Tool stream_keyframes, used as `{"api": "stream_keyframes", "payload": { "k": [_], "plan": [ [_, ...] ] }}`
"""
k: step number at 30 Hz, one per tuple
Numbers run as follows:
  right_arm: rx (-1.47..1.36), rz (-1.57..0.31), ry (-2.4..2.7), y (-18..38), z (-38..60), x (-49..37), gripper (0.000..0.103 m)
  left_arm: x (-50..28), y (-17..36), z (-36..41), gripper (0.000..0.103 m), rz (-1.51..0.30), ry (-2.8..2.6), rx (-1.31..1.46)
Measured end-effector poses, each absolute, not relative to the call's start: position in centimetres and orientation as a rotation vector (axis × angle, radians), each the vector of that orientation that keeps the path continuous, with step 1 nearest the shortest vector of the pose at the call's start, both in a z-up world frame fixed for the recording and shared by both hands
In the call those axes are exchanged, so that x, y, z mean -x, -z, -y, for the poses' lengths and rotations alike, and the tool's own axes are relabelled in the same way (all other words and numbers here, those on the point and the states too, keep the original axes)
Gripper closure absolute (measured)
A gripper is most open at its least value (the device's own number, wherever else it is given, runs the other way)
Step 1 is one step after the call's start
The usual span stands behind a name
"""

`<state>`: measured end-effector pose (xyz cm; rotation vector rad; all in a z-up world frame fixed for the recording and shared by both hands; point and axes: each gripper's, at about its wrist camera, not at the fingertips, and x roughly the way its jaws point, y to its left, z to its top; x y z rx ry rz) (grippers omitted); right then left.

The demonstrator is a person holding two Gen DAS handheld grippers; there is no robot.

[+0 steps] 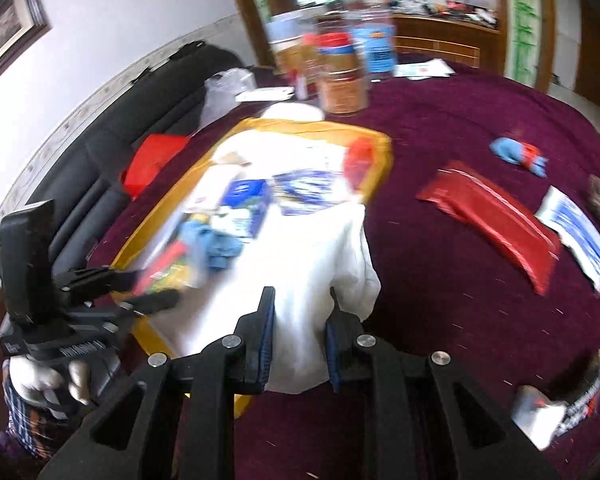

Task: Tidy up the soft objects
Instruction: 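Carry striped pack into tray with left tool while right tool drops white cloth in, then grasp the black crab-logo snack bag from the table with the right tool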

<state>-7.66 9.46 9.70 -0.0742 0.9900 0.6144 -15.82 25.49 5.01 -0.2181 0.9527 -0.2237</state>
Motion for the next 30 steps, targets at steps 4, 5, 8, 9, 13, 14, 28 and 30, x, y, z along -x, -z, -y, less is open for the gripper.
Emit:
{"api": "stream_keyframes", "payload": {
  "k": [4, 5, 8, 9, 13, 14, 28, 30],
  "plan": [
    [0.124, -1.023, -0.611, -8.8, -13.4, 6.2, 0.082, 14.4, -4.7, -24.6, 0.056, -0.97, 0.22, 0.229],
    [0.135, -1.03, -0.598, -8.5, -14.0, 5.6, 0.082, 13.9, -4.6, -24.4, 0.056, -0.969, 0.214, 0.236],
    [0.159, -1.06, -0.548, -7.2, -15.5, 3.5, 0.082, 12.4, -3.9, -24.6, 0.041, -0.976, 0.193, 0.265],
    [0.158, -1.071, -0.542, -6.9, -15.8, 2.9, 0.082, 12.3, -3.7, -24.9, 0.036, -0.98, 0.19, 0.284],
    [0.204, -1.071, -0.518, -6.1, -16.8, 1.8, 0.077, 13.2, -3.6, -26.1, 0.034, -0.964, 0.242, 0.389],
    [0.216, -1.065, -0.51, -6.0, -17.0, 1.6, 0.073, 13.7, -3.8, -26.3, 0.033, -0.952, 0.243, 0.394],
    [-0.023, -1.055, -0.589, -7.9, -14.0, 1.7, 0.049, 19.3, -7.4, -30.8, 0.022, -0.719, 0.113, 0.508],
    [-0.016, -1.053, -0.601, -7.6, -14.2, 2.5, 0.049, 19.9, -7.9, -30.7, 0.022, -0.698, 0.071, 0.47]
  ]
}}
